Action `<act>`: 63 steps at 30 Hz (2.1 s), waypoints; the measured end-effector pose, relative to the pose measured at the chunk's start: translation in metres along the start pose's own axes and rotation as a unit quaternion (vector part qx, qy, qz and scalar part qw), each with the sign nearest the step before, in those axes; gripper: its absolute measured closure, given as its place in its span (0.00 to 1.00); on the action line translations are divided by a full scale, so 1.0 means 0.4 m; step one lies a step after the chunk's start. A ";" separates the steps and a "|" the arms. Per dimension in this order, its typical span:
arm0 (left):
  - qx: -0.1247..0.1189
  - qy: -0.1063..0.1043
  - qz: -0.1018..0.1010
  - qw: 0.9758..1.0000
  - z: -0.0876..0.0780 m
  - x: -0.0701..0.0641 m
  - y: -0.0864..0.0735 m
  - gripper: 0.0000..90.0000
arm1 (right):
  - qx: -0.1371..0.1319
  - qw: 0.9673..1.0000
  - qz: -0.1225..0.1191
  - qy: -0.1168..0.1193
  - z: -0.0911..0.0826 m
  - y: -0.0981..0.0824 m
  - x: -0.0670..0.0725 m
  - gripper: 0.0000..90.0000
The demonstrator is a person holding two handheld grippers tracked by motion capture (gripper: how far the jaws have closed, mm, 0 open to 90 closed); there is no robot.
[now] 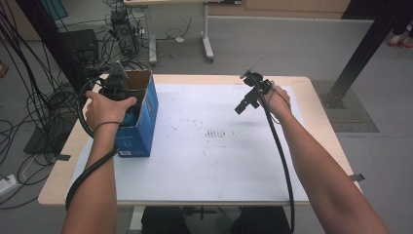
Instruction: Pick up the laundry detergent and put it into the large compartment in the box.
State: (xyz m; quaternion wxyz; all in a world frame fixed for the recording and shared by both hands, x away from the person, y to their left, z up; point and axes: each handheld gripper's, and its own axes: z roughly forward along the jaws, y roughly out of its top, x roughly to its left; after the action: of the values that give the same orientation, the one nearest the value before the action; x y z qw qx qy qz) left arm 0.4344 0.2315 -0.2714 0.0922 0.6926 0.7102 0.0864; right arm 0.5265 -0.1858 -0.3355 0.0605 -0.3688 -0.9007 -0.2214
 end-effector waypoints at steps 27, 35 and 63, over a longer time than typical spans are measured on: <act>-0.024 0.017 0.016 0.999 -0.116 -0.023 -0.012 0.29 | -0.003 1.000 -0.006 -0.004 -0.010 0.005 0.019 0.04; -0.025 0.012 0.026 0.999 -0.144 -0.033 -0.020 0.25 | -0.002 1.000 -0.006 -0.007 -0.012 0.006 0.022 0.04; -0.013 0.000 0.054 0.998 -0.190 -0.076 -0.034 0.08 | -0.001 1.000 -0.006 -0.006 -0.010 0.006 0.018 0.04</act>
State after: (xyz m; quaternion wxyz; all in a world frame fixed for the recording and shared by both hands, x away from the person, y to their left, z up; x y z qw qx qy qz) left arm 0.4028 0.2012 -0.2009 0.0966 0.7286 0.6705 0.1007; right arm 0.5227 -0.1816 -0.3290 0.0535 -0.3650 -0.9030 -0.2203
